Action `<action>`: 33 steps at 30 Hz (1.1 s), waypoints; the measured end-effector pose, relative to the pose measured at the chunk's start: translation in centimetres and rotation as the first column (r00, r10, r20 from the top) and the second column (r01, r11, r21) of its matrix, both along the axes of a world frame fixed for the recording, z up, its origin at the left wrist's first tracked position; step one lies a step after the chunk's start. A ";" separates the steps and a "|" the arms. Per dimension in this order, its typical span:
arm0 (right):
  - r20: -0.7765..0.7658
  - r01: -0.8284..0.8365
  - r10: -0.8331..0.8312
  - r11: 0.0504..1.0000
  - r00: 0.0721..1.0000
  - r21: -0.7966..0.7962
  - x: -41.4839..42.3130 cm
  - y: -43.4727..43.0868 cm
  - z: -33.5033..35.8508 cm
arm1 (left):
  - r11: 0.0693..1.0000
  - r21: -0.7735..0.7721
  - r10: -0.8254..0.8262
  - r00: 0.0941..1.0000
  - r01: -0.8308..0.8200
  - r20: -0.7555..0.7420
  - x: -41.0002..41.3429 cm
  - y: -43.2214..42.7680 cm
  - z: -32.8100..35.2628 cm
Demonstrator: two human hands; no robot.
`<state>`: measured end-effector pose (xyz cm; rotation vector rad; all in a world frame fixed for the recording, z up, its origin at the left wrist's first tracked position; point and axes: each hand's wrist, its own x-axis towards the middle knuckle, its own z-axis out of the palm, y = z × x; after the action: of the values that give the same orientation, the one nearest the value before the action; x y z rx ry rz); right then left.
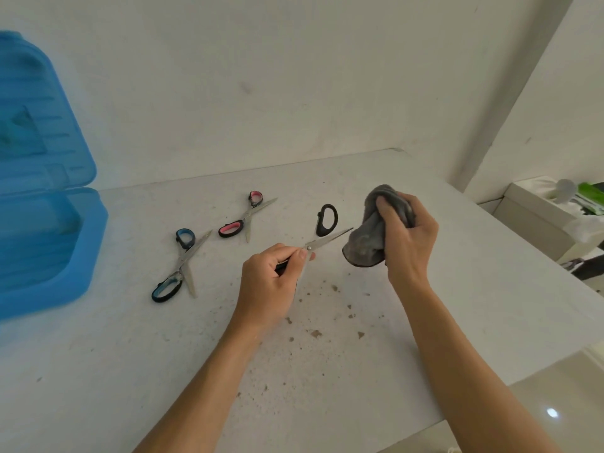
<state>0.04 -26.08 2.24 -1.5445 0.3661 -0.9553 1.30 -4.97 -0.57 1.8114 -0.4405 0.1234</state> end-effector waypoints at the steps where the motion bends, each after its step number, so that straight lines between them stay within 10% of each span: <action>1: 0.027 -0.014 0.014 1.000 1.000 -0.007 -0.3 0.1 0.2 | 1.000 -0.002 -0.002 1.000 0.002 -0.010 0.0 0.0 0.0; 7: -0.009 -0.126 0.176 0.664 0.984 -0.737 -0.3 2.3 -1.4 | 0.996 0.087 0.025 0.994 -0.034 0.106 -0.3 0.0 0.1; 15: 0.097 0.156 -0.123 0.827 0.988 -0.540 0.1 1.1 -1.4 | 0.999 0.045 0.027 0.998 -0.029 0.051 -0.5 -0.2 0.2; 21: -0.010 -0.154 0.285 0.486 0.959 -0.860 -0.7 5.0 -2.6 | 0.996 0.050 0.074 0.996 -0.077 0.048 -0.6 0.0 -0.2; 33: 0.022 0.109 -0.129 0.719 0.991 -0.687 0.1 1.6 -2.1 | 0.994 -0.050 0.093 0.995 -0.092 0.019 -0.6 0.3 0.3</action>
<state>0.12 -24.47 0.13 -2.2368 0.1211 -1.2592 0.72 -4.66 -0.26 1.7837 -0.3657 0.2165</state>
